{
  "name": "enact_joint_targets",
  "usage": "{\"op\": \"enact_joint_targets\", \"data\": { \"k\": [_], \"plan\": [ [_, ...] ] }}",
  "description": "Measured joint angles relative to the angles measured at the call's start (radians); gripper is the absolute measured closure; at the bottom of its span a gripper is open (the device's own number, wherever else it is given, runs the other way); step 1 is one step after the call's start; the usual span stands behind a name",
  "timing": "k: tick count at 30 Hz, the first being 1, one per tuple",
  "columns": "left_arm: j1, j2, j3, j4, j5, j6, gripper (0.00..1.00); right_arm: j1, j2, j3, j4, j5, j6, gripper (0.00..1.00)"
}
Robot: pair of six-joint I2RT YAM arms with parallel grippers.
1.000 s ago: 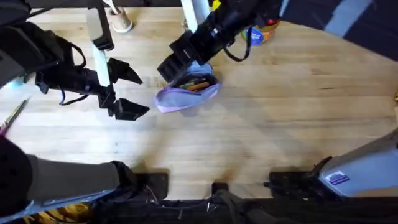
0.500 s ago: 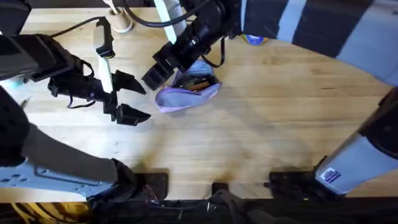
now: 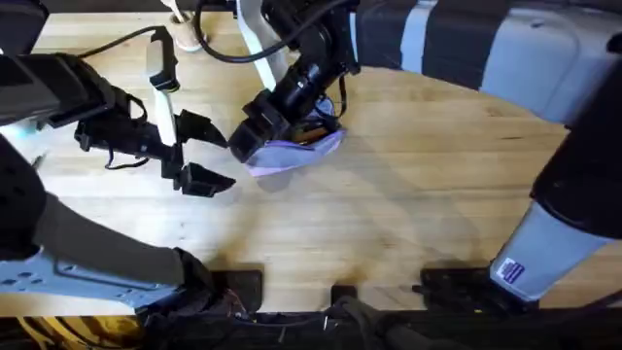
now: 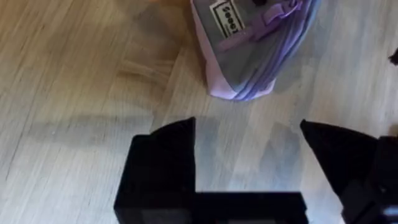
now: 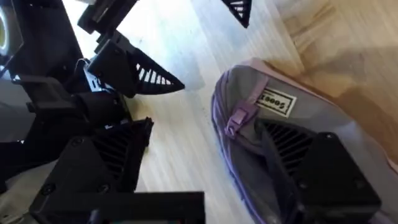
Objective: Unzip the bag, pick up the pens from the table one at a time and place them inside, then zip the bag closed.
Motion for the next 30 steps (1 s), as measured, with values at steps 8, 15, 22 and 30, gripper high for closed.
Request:
{"op": "enact_joint_targets", "data": {
  "k": [8, 15, 22, 30],
  "plan": [
    [0.000, 0.000, 0.000, -0.004, 0.000, 0.000, 0.007, 0.000, 0.000, 0.000, -0.018, -0.007, 0.000, 0.011],
    [0.000, 0.000, 0.000, -0.004, 0.000, 0.000, 0.007, 0.000, 0.000, 0.000, -0.028, -0.038, -0.020, 0.069],
    [0.000, 0.000, 0.000, -0.004, 0.000, 0.000, 0.007, 0.000, 0.003, 0.000, -0.027, -0.038, -0.023, 0.416],
    [0.000, 0.000, 0.000, -0.007, 0.000, 0.000, 0.007, 0.005, 0.014, 0.000, -0.012, -0.053, -0.026, 0.334]
  ]
}}
